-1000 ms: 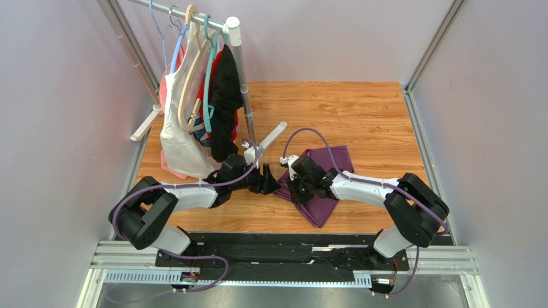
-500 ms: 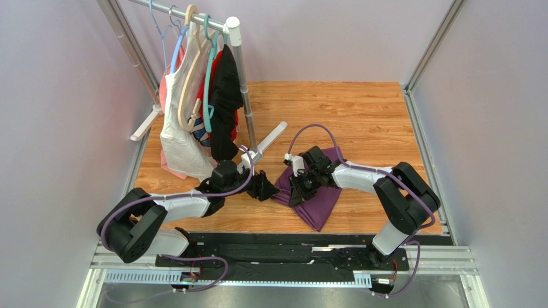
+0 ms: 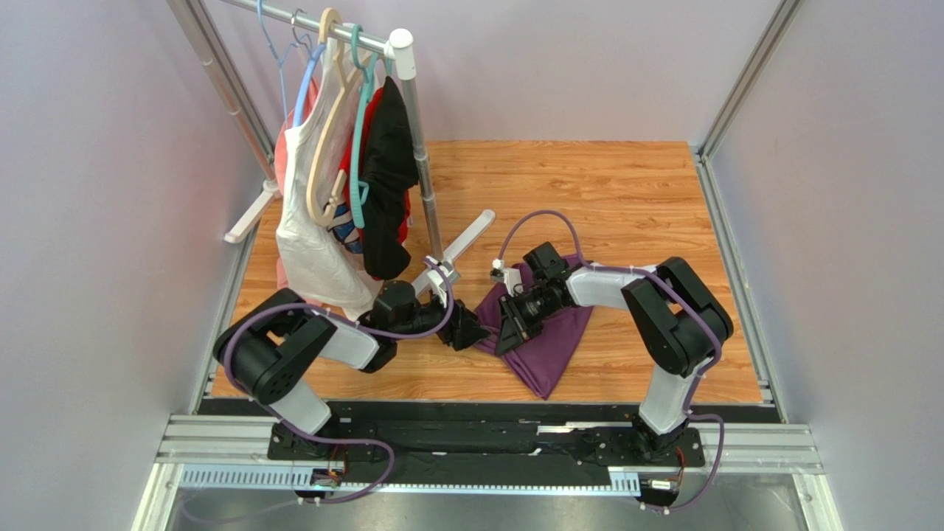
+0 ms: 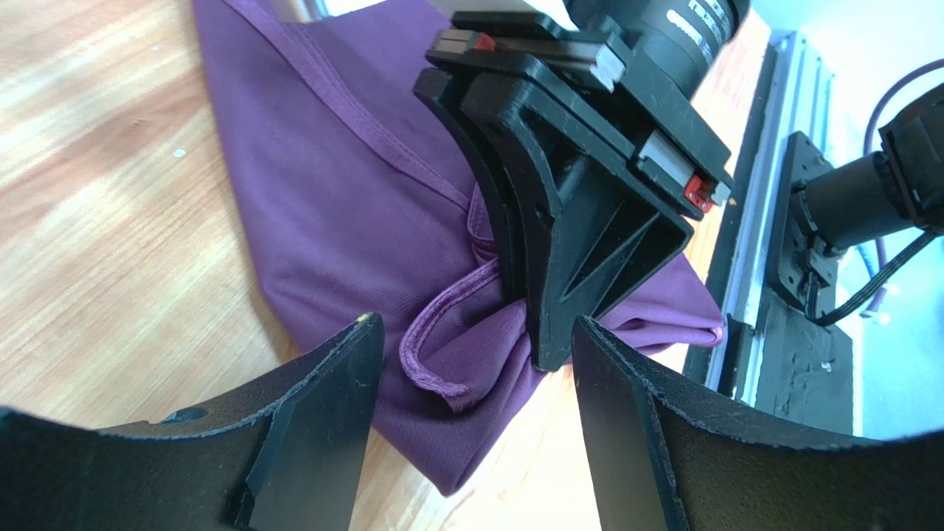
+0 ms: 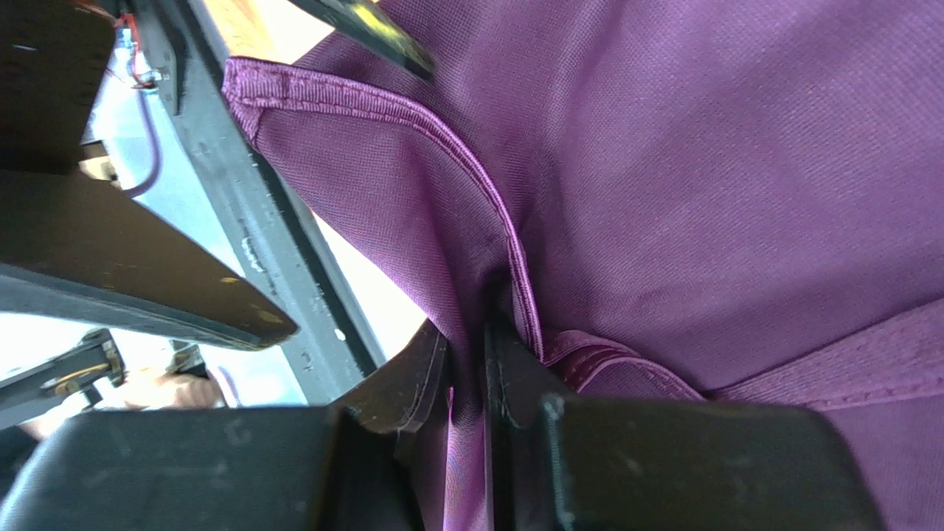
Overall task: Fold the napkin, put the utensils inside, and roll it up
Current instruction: Roll the napkin with the utensil
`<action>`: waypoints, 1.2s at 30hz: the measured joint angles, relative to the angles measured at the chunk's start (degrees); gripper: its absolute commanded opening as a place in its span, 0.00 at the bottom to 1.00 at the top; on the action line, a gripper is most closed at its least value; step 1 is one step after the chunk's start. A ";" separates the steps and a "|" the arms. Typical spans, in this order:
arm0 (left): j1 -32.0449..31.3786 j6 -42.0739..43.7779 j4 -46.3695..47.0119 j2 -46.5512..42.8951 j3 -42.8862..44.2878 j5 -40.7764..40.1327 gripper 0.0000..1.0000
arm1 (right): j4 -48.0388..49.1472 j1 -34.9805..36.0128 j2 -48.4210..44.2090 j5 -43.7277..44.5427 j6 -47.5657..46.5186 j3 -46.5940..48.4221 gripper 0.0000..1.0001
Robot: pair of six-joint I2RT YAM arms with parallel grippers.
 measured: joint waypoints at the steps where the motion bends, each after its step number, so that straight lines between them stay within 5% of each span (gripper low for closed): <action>1: -0.02 -0.33 1.57 1.36 -0.02 0.42 0.72 | -0.48 -0.61 0.96 -1.33 -0.31 0.50 0.04; 18: -0.04 -3.26 13.99 7.17 -2.93 2.36 0.65 | -3.82 -4.26 6.21 -8.44 -1.90 3.48 0.04; 25: -0.04 -2.62 12.15 7.08 -2.43 2.27 0.46 | -4.81 -4.74 7.72 -9.88 -2.14 4.50 0.04; 31: -0.04 -1.88 9.84 6.32 -2.12 2.23 0.43 | -5.14 -5.01 7.98 -10.25 -2.14 4.79 0.04; 36: -0.04 -1.57 7.78 6.10 -1.53 2.16 0.25 | -5.25 -5.09 8.20 -10.32 -2.14 4.92 0.04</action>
